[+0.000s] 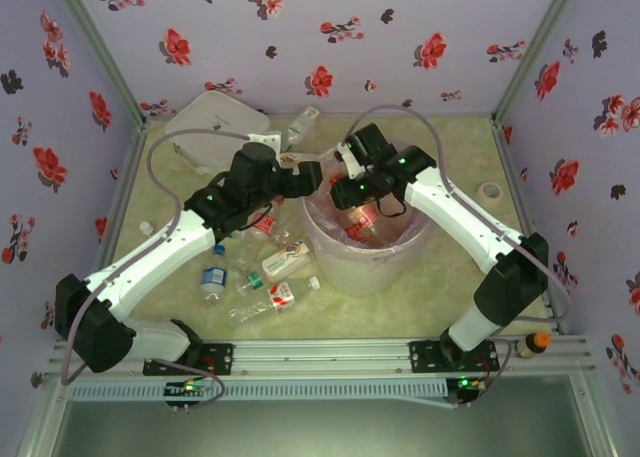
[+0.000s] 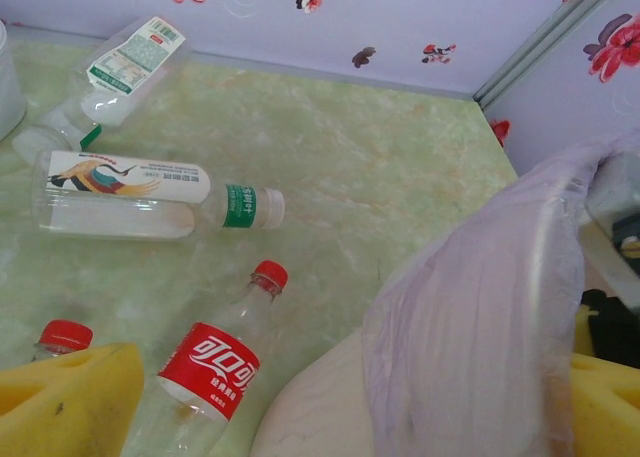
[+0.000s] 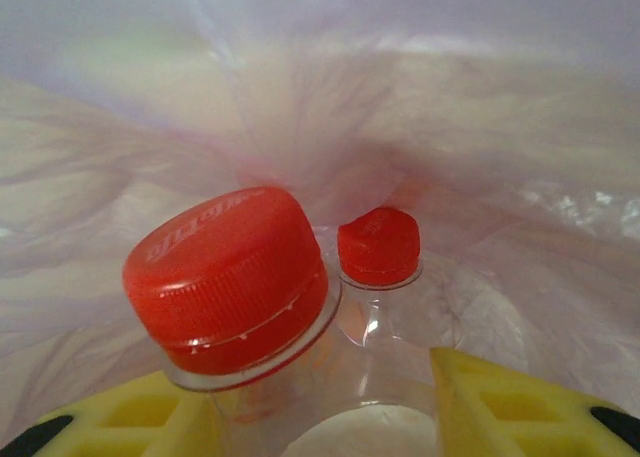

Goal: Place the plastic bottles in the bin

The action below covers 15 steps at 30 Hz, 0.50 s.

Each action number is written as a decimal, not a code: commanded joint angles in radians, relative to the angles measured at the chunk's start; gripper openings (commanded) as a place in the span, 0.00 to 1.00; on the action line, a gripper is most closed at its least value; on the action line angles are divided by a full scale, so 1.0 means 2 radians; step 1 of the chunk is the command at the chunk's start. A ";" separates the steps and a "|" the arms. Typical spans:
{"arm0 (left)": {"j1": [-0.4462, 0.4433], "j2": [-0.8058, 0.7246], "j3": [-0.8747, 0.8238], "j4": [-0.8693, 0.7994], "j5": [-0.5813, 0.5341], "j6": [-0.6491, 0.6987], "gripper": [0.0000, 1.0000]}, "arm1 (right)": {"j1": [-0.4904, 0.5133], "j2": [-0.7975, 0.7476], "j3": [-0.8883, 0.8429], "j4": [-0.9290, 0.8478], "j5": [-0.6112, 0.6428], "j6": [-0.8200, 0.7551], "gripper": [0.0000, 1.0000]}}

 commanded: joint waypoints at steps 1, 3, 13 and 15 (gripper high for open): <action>0.004 0.009 0.012 -0.011 -0.014 0.004 0.94 | -0.006 -0.024 -0.020 -0.001 0.006 0.014 0.39; 0.004 0.011 0.013 -0.012 -0.013 0.004 0.94 | -0.008 -0.031 -0.023 -0.001 0.008 0.015 0.48; 0.004 0.012 0.013 -0.012 -0.013 0.002 0.94 | -0.008 -0.070 0.032 -0.048 0.023 -0.019 0.97; 0.003 0.012 0.013 -0.011 -0.013 0.002 0.94 | -0.008 -0.082 0.050 -0.052 0.025 -0.024 0.99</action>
